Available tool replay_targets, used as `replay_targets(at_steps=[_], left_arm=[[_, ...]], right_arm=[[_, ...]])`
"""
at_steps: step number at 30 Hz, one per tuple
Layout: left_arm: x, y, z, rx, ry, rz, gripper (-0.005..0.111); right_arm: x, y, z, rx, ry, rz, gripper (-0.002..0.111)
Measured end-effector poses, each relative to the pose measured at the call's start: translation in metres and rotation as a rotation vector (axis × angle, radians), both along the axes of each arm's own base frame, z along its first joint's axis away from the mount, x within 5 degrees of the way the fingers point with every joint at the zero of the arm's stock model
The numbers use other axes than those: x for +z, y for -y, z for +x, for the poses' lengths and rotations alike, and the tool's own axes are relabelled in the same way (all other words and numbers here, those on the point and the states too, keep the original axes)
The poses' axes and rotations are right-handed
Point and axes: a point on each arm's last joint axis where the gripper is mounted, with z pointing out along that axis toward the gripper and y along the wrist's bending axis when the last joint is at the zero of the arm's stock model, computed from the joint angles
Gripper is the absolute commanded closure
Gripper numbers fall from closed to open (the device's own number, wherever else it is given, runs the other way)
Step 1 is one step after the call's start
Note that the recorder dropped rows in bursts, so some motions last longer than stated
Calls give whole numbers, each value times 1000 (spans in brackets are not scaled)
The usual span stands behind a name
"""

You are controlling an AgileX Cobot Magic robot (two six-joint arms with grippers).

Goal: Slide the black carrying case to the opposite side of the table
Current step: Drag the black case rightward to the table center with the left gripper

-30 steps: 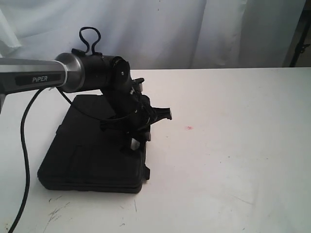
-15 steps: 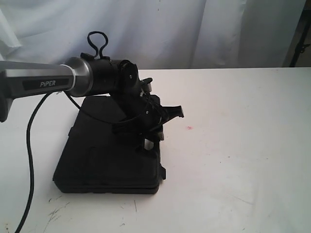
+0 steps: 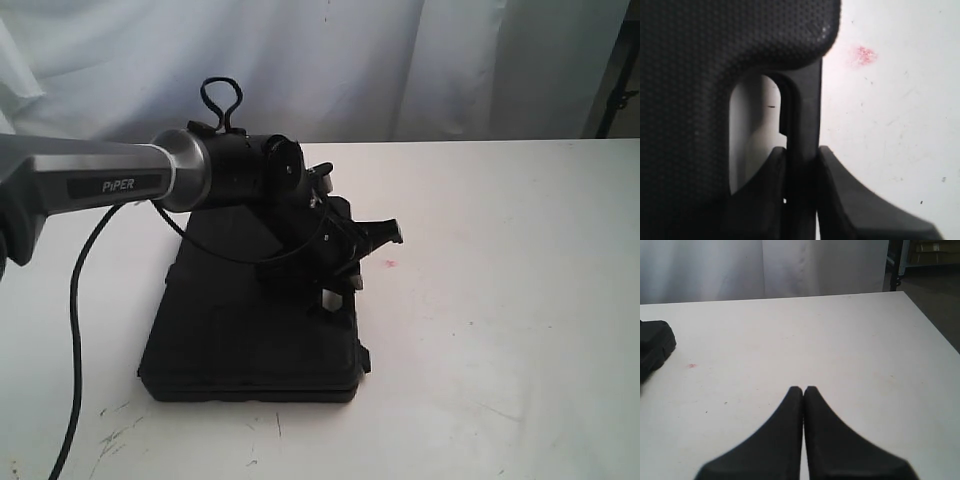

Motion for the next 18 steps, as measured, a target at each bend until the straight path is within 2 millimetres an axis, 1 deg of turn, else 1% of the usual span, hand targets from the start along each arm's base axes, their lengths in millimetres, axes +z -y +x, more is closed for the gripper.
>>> replay_targets(at_steps=[5,13,18], left_arm=[[0,8,-3,-13,8,-6,107],[6,29,3,-47,16,-28,107],[2,32,5,-44,11,-35,107]], right_arm=[[0,0,0,0,0,0,108],[0,0,0,0,0,0,108],[0,0,0,0,0,0,108]])
